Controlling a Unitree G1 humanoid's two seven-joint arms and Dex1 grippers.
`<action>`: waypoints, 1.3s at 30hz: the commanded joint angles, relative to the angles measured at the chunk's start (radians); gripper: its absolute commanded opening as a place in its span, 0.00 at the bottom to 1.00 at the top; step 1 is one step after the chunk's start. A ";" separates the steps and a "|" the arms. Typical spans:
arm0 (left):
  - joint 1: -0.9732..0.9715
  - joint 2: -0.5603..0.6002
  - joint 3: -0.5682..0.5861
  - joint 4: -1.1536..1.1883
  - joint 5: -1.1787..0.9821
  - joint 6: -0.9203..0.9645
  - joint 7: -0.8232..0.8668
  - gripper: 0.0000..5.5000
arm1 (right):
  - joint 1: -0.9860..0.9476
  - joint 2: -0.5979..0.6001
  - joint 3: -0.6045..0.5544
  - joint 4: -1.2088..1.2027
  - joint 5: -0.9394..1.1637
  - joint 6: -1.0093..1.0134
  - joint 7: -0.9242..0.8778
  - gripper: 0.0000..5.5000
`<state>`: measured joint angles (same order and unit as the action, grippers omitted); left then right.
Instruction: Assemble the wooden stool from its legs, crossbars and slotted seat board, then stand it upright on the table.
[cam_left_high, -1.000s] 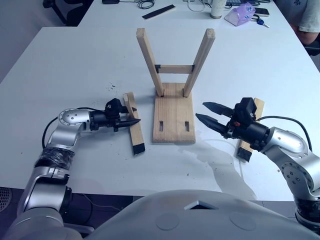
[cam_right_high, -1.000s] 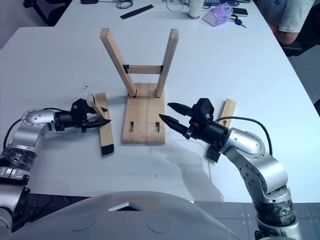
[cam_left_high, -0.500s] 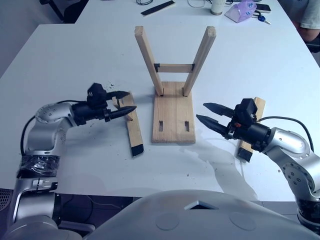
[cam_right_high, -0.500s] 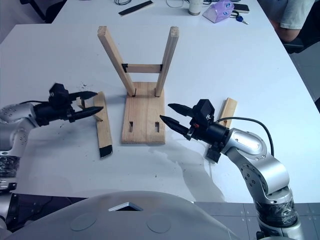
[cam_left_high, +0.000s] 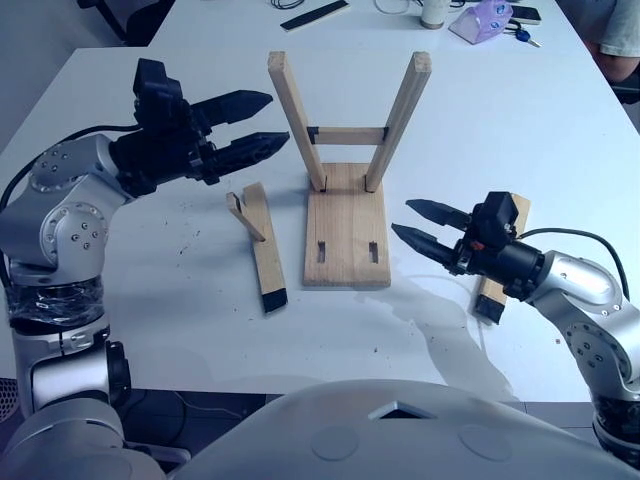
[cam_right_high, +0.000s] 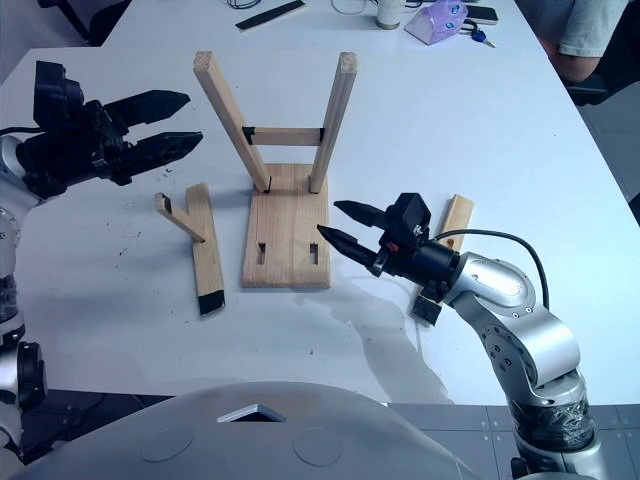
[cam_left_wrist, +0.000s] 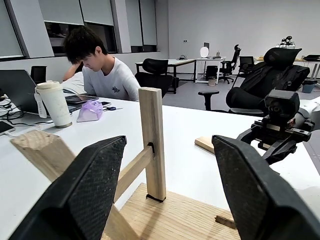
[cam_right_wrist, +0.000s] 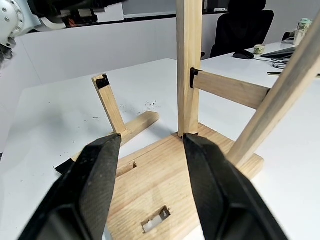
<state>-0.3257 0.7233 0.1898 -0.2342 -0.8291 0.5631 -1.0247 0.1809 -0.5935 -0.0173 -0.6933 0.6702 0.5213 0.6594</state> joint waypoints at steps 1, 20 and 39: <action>0.078 -0.047 -0.090 0.086 0.086 -0.024 -0.009 0.58 | -0.021 0.009 -0.034 -0.010 0.064 0.029 -0.015 0.41; 0.323 0.155 -0.238 -0.309 0.225 0.005 0.054 0.58 | 0.032 0.016 -0.076 -0.036 0.080 0.027 -0.053 0.41; 0.465 0.310 -0.334 0.009 0.591 -0.336 -0.100 0.58 | 0.128 0.058 -0.022 -0.067 -0.007 -0.031 -0.101 0.41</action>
<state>0.1657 1.0036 -0.1785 -0.2684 -0.2438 0.2422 -1.1018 0.3025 -0.5387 -0.0409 -0.7464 0.6788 0.5028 0.5663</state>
